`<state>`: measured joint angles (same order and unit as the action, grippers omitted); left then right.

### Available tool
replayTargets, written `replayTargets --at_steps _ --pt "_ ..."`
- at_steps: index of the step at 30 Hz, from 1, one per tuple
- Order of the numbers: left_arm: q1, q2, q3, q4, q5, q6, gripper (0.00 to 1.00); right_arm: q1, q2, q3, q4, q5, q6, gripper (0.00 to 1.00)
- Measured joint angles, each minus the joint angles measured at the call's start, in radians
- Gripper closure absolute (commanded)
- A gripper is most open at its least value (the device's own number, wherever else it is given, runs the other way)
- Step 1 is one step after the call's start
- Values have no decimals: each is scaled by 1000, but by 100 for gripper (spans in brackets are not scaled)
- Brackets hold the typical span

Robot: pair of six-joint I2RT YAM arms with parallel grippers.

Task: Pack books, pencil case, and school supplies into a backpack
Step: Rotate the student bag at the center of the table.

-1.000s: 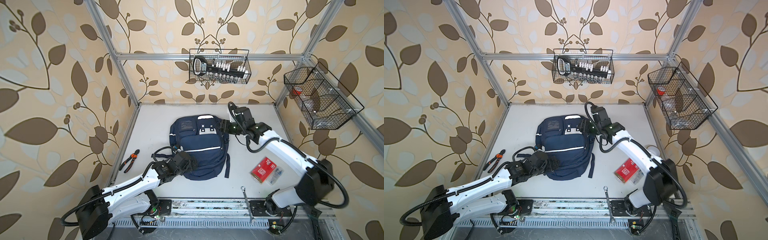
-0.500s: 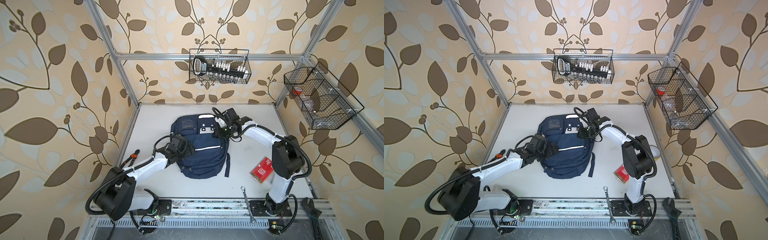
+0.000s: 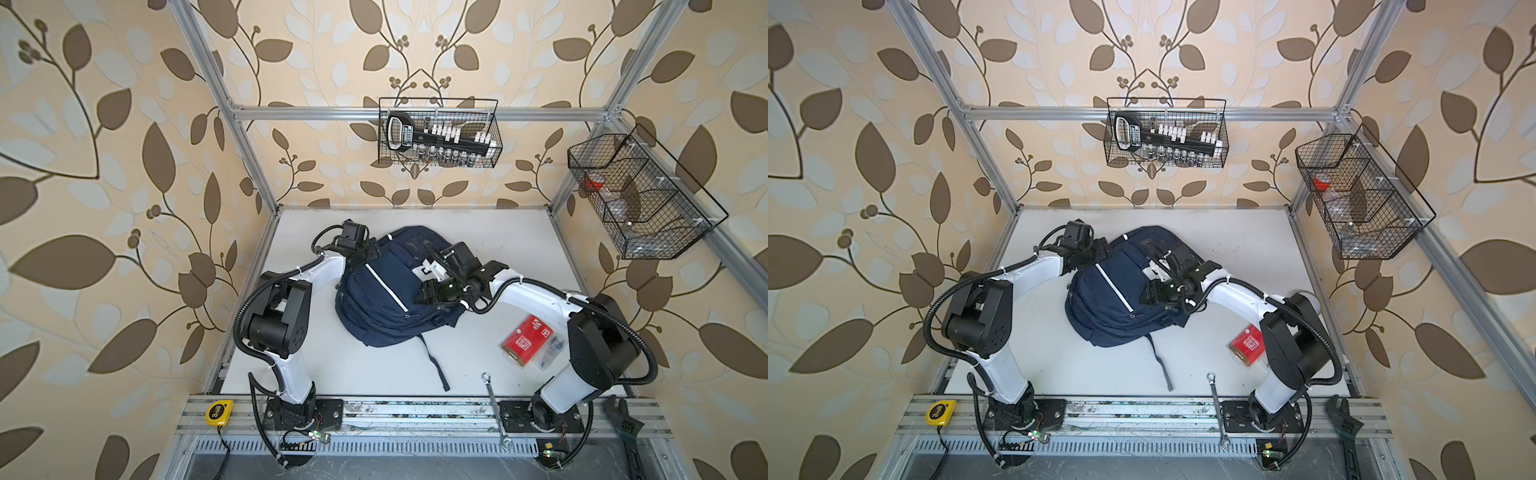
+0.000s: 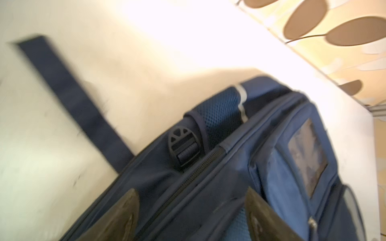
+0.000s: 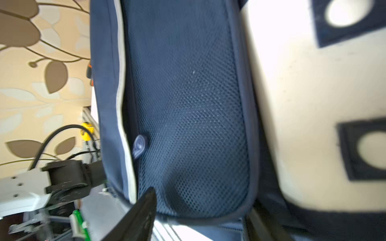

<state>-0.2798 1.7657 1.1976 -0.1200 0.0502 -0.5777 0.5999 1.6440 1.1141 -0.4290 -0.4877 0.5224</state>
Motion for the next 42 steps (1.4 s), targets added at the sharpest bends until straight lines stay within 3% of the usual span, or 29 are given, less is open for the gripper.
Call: replayTargets --at_steps 3,6,10,14,17,21,27,30,36,42 --pt "-1 -113 -68 -9 -24 12 22 14 20 1 1 -27 66 74" --pt "-33 -366 -216 -76 -90 13 30 15 49 6 23 -55 140 86" --pt "-233 -744 -387 -180 -193 -37 36 13 55 7 91 -76 266 100" --pt "-475 -974 -533 -283 -204 -147 21 26 52 7 219 -74 375 100" --pt "-532 -1069 -598 -411 -240 -227 23 35 42 6 240 -24 437 100" --pt "-532 -1072 -603 -426 -210 -307 29 38 -10 -16 251 74 505 100" --pt "-611 -905 -631 -240 -137 -381 10 54 -142 -200 384 281 658 100" --pt "-634 -868 -631 -181 -140 -396 8 87 -137 -213 422 351 726 100" --pt "-638 -855 -618 -158 -229 -418 10 138 -90 -171 474 418 790 100" --pt "-638 -732 -524 -126 -241 -367 22 139 -90 -94 399 416 786 100"
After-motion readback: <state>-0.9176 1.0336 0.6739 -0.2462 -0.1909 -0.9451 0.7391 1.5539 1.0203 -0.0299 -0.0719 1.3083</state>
